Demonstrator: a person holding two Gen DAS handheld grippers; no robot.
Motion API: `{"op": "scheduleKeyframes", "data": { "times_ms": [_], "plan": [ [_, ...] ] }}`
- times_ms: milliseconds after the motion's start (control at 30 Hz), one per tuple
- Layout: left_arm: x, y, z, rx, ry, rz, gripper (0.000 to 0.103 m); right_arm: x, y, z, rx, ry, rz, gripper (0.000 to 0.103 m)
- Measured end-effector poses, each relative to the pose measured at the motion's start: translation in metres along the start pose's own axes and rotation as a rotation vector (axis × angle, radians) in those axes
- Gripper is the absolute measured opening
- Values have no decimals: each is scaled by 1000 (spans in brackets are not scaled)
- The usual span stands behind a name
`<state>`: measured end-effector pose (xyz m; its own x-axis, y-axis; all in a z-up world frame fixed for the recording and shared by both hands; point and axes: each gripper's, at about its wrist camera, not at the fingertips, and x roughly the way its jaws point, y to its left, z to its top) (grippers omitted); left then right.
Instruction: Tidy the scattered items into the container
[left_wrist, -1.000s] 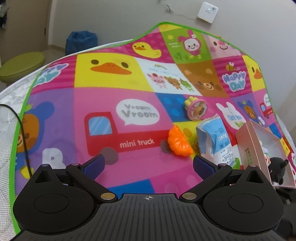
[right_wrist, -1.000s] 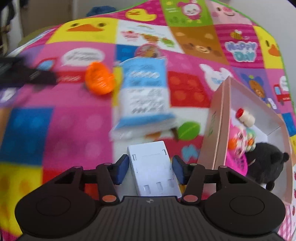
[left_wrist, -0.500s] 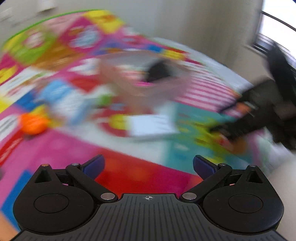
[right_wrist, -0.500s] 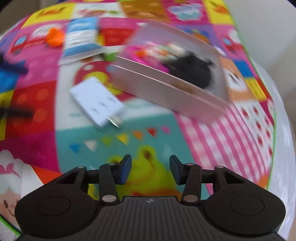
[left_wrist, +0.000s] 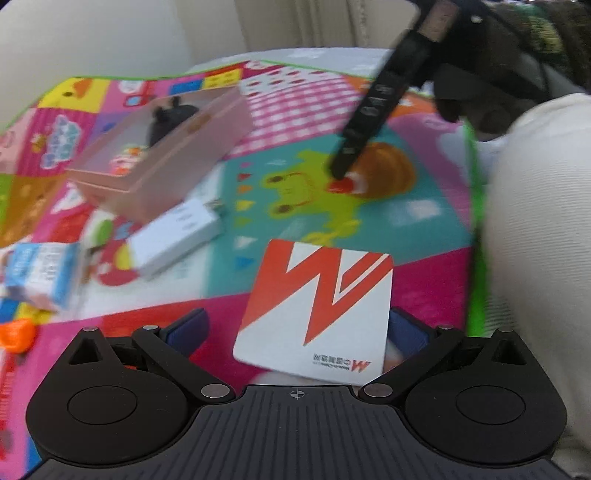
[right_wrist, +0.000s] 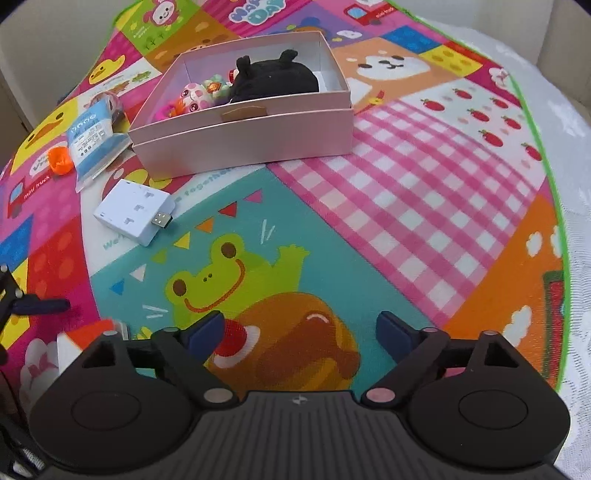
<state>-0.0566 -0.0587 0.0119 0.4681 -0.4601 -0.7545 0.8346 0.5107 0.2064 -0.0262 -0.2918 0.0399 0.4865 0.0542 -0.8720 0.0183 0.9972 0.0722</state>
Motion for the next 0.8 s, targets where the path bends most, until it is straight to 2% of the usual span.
{"op": "scheduleKeyframes", "data": {
  "times_ms": [167, 300, 400, 500, 600, 667, 733, 767, 800],
  "plan": [
    [-3, 37, -2, -45, 76, 229, 103, -1, 17, 9, -80, -24, -30, 91],
    [-2, 80, -6, -195, 165, 393, 103, -6, 51, 29, -186, -97, -25, 91],
    [-6, 101, -15, -282, 202, 472, 103, 0, 77, 52, -170, -123, 33, 88],
    [-12, 109, -19, -327, 202, 476, 103, 13, 107, 74, -168, -132, 88, 87],
    [-18, 115, -21, -360, 183, 451, 103, 34, 136, 88, -188, -115, 91, 87],
    [-19, 120, -22, -408, 170, 394, 103, 47, 147, 93, -207, -97, 72, 87],
    [-24, 125, -23, -485, 129, 304, 103, 56, 153, 93, -224, -86, 51, 84],
    [-28, 126, -23, -524, 100, 252, 103, 58, 152, 92, -231, -79, 53, 80],
    [-31, 125, -22, -558, 69, 193, 103, 57, 151, 90, -235, -74, 67, 69]
  ]
}}
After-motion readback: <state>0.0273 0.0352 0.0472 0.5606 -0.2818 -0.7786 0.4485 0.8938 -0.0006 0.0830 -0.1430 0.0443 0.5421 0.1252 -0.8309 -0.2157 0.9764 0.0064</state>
